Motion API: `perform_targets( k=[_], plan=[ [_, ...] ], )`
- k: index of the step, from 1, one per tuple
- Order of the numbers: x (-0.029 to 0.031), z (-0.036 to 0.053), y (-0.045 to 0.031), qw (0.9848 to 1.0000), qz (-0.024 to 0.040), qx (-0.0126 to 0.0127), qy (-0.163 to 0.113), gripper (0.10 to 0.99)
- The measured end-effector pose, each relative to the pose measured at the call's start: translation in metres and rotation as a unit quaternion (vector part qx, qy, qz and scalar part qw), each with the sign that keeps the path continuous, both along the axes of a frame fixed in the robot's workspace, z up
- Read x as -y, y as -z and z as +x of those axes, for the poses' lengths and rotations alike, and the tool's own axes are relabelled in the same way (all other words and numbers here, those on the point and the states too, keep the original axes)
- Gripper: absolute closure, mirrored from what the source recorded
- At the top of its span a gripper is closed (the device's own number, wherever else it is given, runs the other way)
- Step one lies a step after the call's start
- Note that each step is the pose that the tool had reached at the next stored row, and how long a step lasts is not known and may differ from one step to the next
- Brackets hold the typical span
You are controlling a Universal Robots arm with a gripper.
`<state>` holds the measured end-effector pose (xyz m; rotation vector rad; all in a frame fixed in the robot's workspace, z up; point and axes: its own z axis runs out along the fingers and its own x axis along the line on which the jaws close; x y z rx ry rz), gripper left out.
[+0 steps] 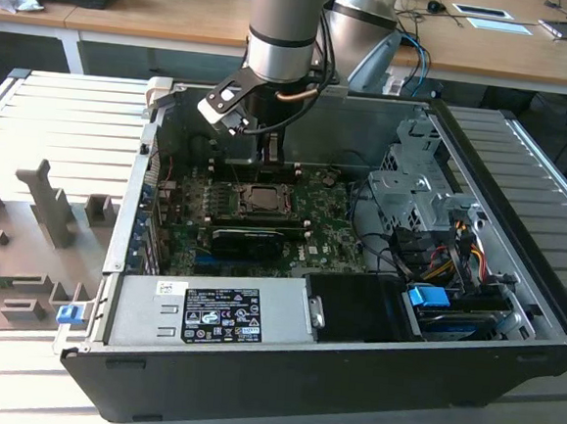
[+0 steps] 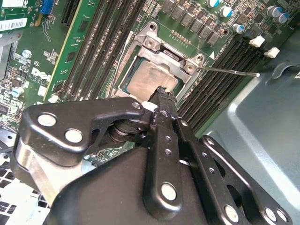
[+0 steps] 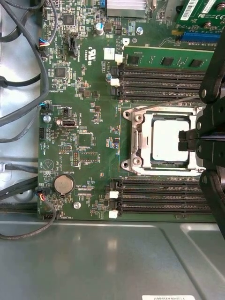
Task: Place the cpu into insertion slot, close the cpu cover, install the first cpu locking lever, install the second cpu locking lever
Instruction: 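Install the first cpu locking lever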
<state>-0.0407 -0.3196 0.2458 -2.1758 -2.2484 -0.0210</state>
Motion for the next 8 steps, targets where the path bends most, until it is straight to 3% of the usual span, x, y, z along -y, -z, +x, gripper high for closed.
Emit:
perform_targets(
  k=[8],
  plan=[
    [0.0000, 0.0000, -0.0018, 1.0000, -0.0001, 0.0000, 0.000, 0.980]
  ],
)
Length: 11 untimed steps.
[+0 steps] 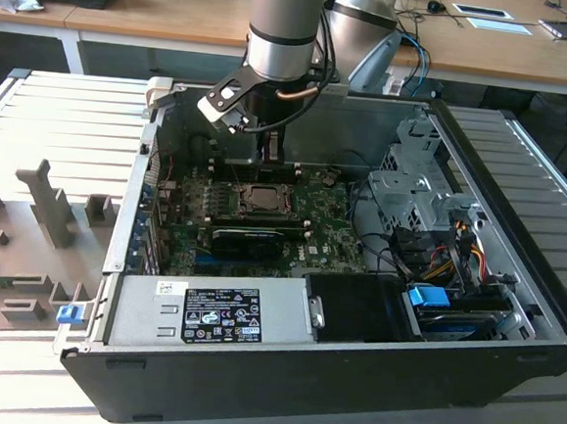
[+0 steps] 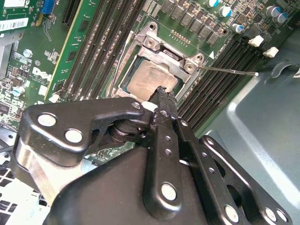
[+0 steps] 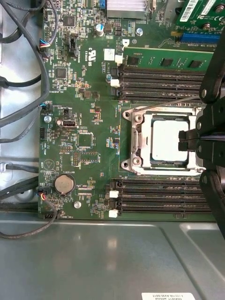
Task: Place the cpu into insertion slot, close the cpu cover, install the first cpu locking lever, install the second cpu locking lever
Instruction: 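Install the first cpu locking lever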
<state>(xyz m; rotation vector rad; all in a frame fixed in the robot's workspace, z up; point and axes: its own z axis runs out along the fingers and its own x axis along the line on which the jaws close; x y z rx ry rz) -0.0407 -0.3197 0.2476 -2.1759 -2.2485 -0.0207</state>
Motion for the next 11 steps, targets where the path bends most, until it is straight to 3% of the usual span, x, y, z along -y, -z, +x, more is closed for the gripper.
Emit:
perform_targets(
  k=[11],
  plan=[
    [0.0000, 0.0000, -0.0029, 1.0000, 0.0001, 0.0000, 0.000, 0.980]
  ],
)
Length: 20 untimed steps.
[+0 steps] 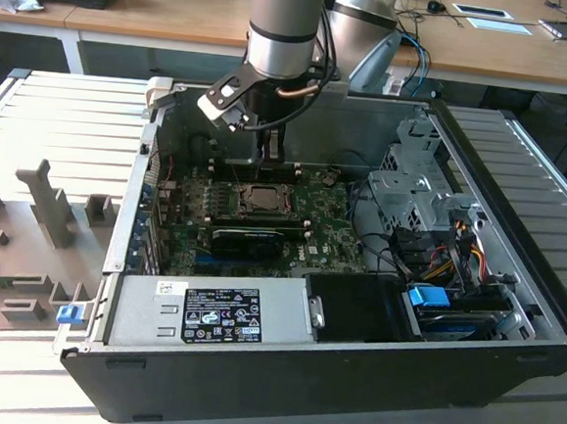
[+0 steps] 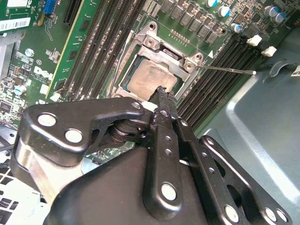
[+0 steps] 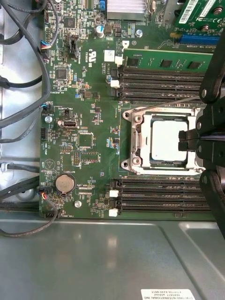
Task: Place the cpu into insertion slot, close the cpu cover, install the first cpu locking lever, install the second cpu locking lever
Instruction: 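Install the first cpu locking lever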
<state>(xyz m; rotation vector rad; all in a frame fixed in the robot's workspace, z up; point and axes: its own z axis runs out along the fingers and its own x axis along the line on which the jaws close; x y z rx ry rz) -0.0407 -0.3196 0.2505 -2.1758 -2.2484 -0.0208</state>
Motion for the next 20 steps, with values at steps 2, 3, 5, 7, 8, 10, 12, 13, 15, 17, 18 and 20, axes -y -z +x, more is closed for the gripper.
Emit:
perform_targets(
  k=[2, 3, 5, 7, 8, 10, 12, 13, 15, 17, 18, 20],
  plan=[
    [0.0000, 0.0000, -0.0004, 1.0000, 0.0000, 0.0000, 0.000, 0.980],
    [0.0000, 0.0000, -0.0008, 1.0000, 0.0000, 0.0000, 0.000, 0.980],
    [0.0000, 0.0000, -0.0012, 1.0000, 0.0000, 0.0000, 0.000, 0.980],
    [0.0000, 0.0000, -0.0017, 1.0000, 0.0001, 0.0000, 0.000, 0.980],
    [0.0000, 0.0000, -0.0019, 1.0000, 0.0001, 0.0000, 0.000, 0.980],
    [0.0000, 0.0000, -0.0023, 1.0000, 0.0000, 0.0000, 0.000, 0.980],
    [0.0000, 0.0000, -0.0025, 1.0000, 0.0001, 0.0000, 0.000, 0.980],
    [0.0000, 0.0000, -0.0027, 1.0000, 0.0001, 0.0000, 0.000, 0.980],
    [0.0000, 0.0000, -0.0037, 1.0000, 0.0000, 0.0000, 0.000, 0.980],
    [0.0000, 0.0000, -0.0044, 1.0000, 0.0000, 0.0000, 0.000, 0.980],
    [0.0000, 0.0000, -0.0049, 1.0000, 0.0000, 0.0000, 0.000, 0.980],
    [0.0000, 0.0000, -0.0055, 1.0000, 0.0001, 0.0000, 0.000, 0.980]
  ],
)
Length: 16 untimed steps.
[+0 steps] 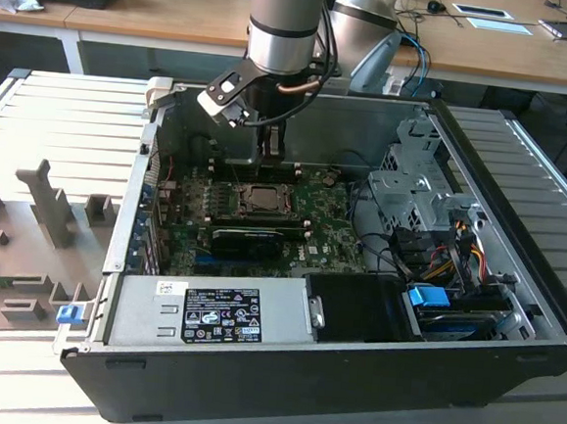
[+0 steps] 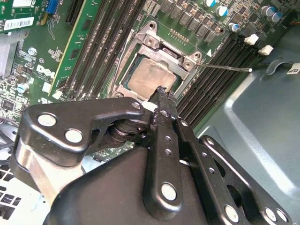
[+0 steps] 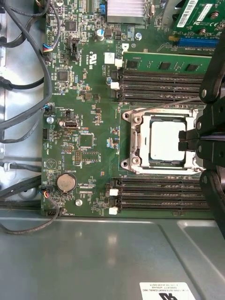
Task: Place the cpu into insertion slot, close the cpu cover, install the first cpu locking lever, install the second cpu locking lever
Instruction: 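Install the first cpu locking lever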
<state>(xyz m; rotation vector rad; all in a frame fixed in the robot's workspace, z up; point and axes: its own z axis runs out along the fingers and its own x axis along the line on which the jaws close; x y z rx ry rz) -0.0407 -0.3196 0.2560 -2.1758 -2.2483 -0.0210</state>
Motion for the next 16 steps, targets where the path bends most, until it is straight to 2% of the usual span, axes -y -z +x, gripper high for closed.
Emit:
perform_targets(
  k=[16],
  plan=[
    [0.0000, 0.0000, -0.0099, 1.0000, 0.0000, 0.0000, 0.000, 0.980]
  ],
)
